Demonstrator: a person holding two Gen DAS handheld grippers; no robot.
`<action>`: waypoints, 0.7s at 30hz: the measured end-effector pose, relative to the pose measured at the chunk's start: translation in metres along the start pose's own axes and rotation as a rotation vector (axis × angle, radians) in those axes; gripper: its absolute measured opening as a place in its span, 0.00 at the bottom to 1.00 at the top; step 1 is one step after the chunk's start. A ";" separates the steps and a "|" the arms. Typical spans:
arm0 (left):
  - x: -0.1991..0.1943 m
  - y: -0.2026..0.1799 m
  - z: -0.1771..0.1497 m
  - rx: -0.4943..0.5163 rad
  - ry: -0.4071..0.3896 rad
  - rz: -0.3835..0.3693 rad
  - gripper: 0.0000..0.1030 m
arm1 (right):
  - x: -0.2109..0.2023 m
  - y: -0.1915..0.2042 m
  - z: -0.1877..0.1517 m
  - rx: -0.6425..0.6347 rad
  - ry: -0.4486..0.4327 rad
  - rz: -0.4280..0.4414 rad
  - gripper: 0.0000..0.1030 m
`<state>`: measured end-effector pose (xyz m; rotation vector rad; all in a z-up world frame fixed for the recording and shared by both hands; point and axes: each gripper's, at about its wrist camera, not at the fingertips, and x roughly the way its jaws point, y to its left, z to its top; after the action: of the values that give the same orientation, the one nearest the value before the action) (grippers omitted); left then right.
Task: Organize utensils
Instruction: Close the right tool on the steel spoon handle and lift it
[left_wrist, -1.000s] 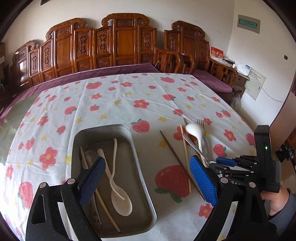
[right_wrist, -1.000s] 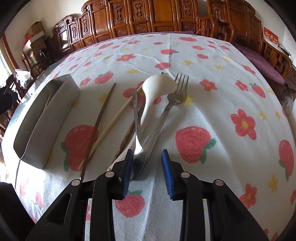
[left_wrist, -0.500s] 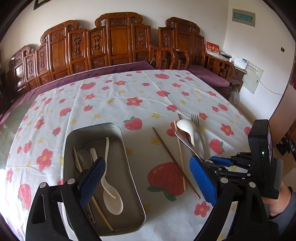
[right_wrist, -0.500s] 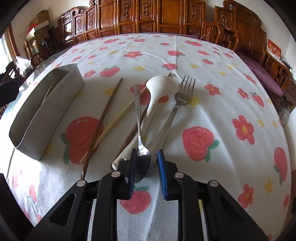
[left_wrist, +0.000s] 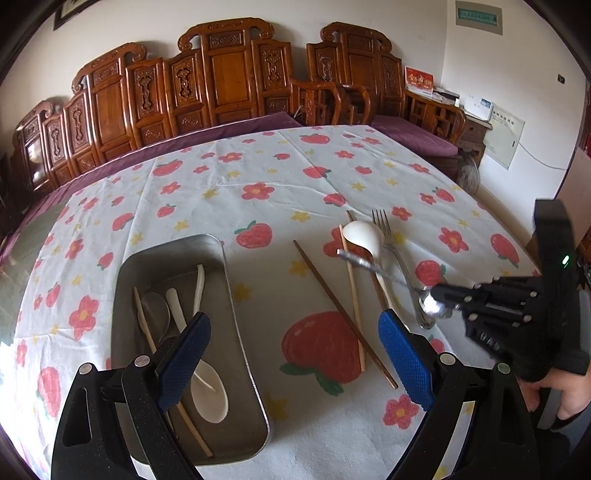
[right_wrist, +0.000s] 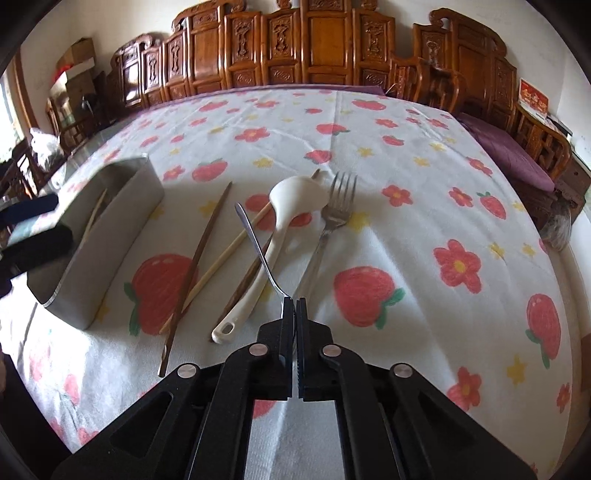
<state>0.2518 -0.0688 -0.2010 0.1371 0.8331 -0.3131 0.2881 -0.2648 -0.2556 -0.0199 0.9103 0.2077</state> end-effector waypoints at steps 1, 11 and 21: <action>0.002 -0.002 -0.001 0.002 0.004 0.000 0.86 | -0.004 -0.004 0.001 0.011 -0.018 -0.001 0.02; 0.020 -0.031 -0.009 0.023 0.041 -0.009 0.83 | -0.004 -0.033 0.011 0.077 -0.057 -0.004 0.02; 0.055 -0.047 -0.022 -0.016 0.150 -0.073 0.48 | -0.003 -0.039 0.014 0.093 -0.064 0.010 0.02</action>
<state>0.2551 -0.1198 -0.2564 0.1163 0.9905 -0.3677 0.3051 -0.3014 -0.2475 0.0768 0.8551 0.1744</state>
